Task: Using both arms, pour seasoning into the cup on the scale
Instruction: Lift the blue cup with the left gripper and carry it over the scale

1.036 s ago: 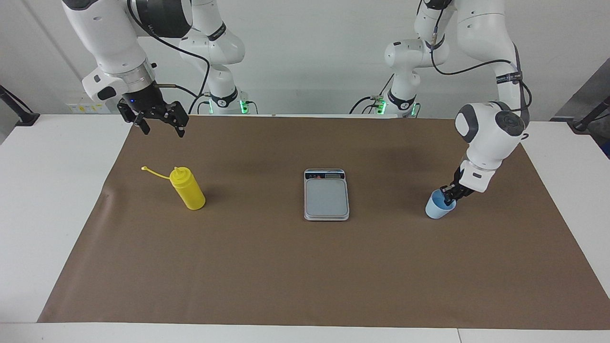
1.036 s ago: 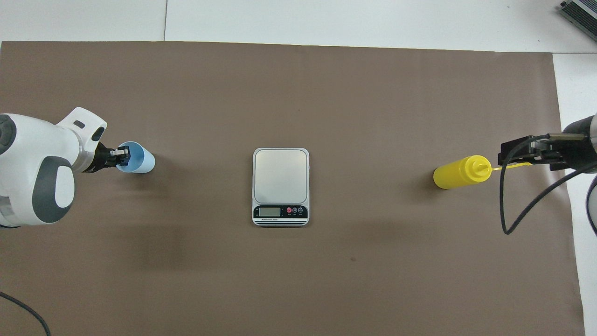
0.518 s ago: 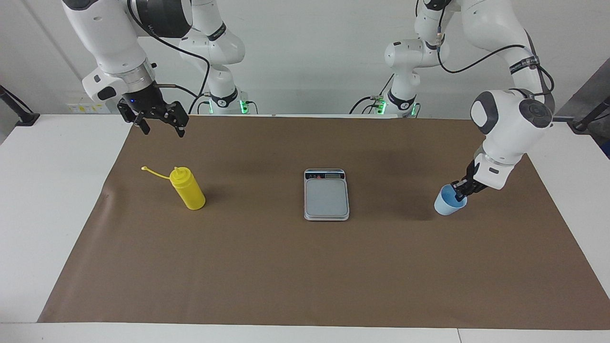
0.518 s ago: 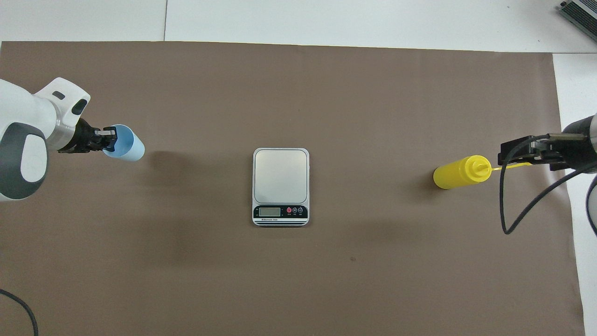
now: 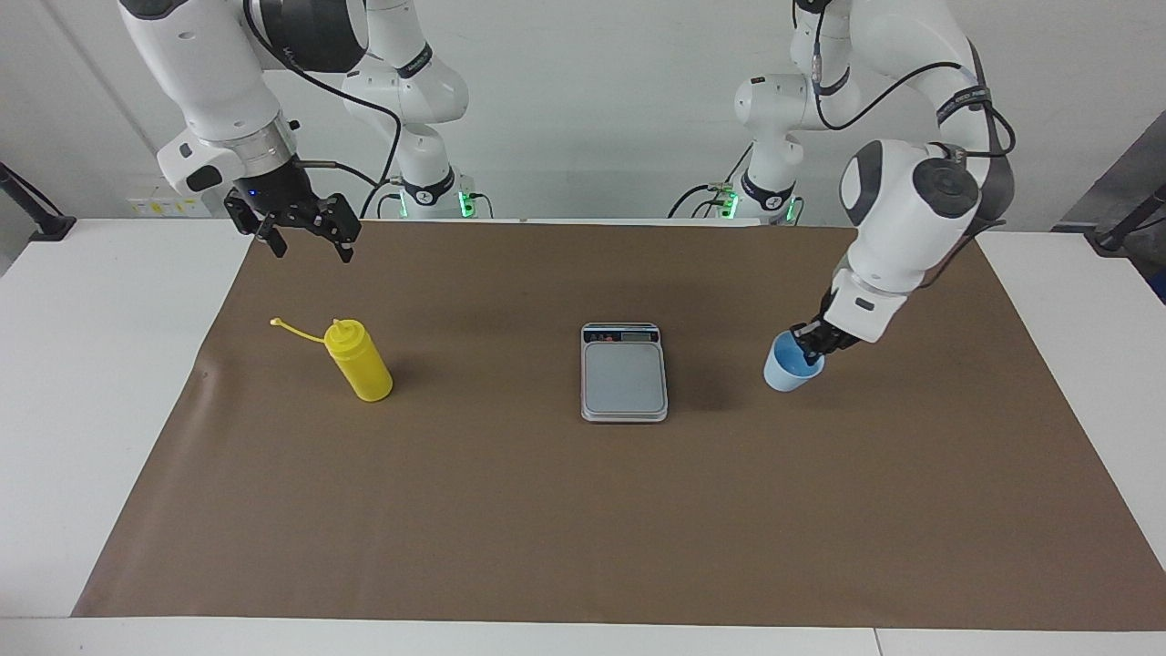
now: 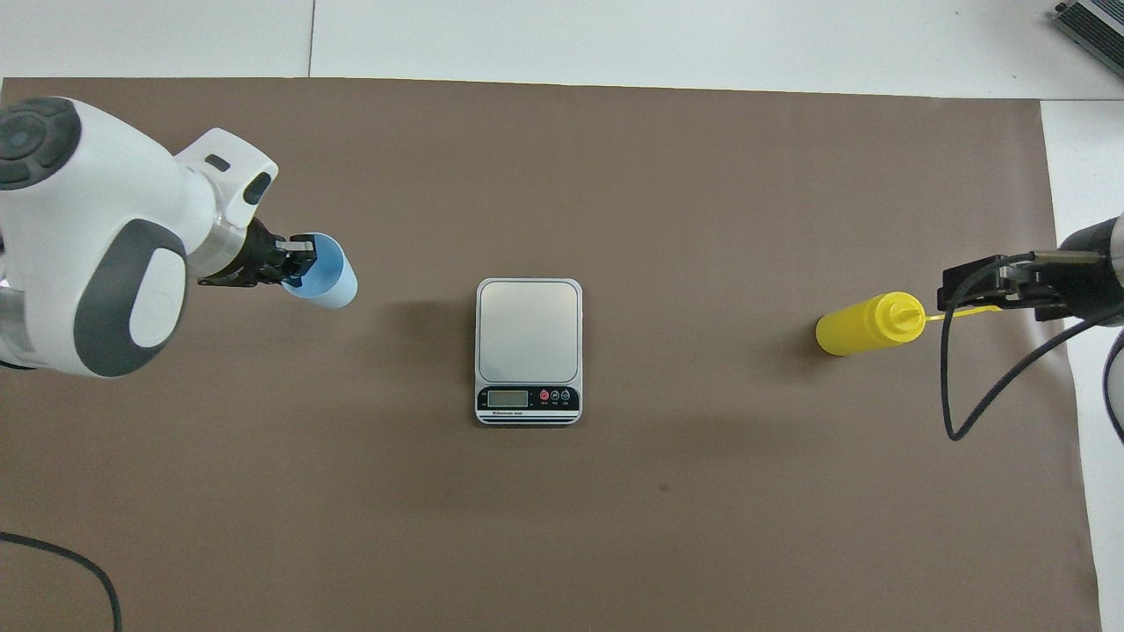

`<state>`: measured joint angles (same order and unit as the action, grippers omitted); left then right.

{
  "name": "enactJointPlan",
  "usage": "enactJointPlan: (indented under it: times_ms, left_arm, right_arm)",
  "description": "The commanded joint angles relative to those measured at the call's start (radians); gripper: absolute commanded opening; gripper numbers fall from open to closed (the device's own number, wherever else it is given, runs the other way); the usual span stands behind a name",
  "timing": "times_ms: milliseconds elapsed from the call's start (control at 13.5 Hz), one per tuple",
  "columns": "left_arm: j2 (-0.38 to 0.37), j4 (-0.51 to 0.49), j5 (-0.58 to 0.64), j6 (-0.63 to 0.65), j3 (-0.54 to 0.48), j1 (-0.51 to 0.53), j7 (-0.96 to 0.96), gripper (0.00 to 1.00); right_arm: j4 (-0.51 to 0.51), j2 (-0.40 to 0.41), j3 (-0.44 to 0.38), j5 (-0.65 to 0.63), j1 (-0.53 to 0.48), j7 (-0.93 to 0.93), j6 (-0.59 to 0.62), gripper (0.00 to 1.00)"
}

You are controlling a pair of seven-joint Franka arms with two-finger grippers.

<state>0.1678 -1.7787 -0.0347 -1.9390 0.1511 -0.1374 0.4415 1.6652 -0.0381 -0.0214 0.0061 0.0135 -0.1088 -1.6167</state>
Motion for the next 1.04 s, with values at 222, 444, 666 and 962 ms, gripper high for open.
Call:
enactJointPlan:
  times_ms: [222,444,666,962]
  left_arm:
    - [-0.031,-0.030,-0.008,-0.014,-0.013,-0.229,0.291,0.00]
    - [-0.065,-0.144,-0.010,-0.217,-0.013,-0.309,0.405,0.00]
    - [-0.080,-0.191,-0.008,-0.276,-0.015,-0.317,0.391,0.00]
    - [-0.105,-0.278,-0.007,-0.360,-0.016,-0.350,0.387,0.00]
  right_arm:
    - [0.022,-0.020,0.005,0.020,-0.013,0.028,-0.008,1.00]
    - [0.022,-0.020,0.005,0.020,-0.013,0.028,-0.008,1.00]
    - [0.022,-0.020,0.005,0.018,-0.013,0.028,-0.008,1.00]
    - [0.022,-0.020,0.005,0.020,-0.013,0.028,-0.008,1.00]
